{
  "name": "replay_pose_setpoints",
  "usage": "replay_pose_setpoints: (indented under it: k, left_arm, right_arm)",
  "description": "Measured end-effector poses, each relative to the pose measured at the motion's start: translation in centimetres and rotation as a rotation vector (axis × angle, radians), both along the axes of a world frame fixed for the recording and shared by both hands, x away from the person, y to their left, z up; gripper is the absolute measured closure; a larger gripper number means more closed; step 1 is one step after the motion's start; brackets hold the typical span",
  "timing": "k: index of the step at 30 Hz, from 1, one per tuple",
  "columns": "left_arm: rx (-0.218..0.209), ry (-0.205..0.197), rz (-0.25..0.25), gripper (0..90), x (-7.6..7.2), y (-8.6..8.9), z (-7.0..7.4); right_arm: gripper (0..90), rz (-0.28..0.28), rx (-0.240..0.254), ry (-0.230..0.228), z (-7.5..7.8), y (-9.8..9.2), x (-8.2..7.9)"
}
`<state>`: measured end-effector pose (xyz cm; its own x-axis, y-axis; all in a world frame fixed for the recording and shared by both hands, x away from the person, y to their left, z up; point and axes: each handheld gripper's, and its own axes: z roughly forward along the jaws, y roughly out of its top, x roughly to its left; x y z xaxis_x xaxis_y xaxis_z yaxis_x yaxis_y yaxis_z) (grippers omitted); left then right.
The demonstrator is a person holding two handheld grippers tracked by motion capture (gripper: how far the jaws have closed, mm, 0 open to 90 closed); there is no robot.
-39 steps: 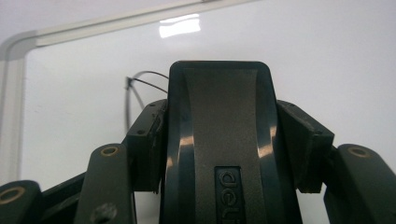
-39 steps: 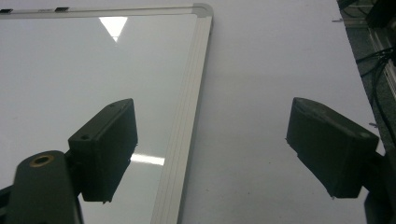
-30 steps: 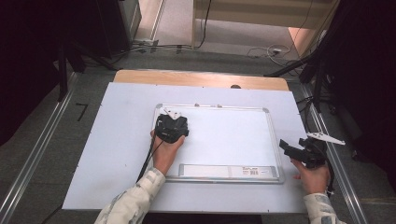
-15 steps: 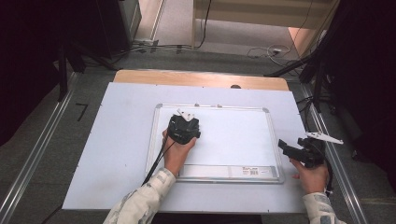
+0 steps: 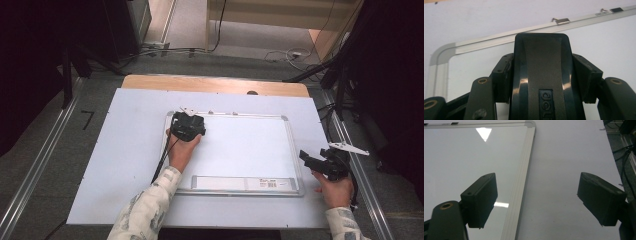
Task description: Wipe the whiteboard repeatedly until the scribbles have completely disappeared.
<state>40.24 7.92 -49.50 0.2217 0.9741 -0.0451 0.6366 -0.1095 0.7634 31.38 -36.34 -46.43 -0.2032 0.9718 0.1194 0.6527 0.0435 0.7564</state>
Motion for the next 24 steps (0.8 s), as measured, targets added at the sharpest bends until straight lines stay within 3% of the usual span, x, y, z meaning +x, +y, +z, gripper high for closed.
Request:
replay_pose_setpoints:
  k: [12, 19, 24]
  left_arm:
    - [0.013, 0.001, 0.032, 40.9, -0.8, 2.1, 0.0]
    - [0.013, 0.003, 0.065, 41.0, 0.4, 2.4, 0.0]
    - [0.025, 0.001, 0.063, 41.0, 1.0, 1.6, 0.1]
  right_arm:
    - [15.0, 0.000, 0.001, -0.003, 0.0, -0.1, 0.0]
    - [15.0, 0.001, 0.005, -0.006, 0.1, 0.0, -0.1]
    - [15.0, 0.001, 0.009, -0.002, 0.0, -0.1, 0.0]
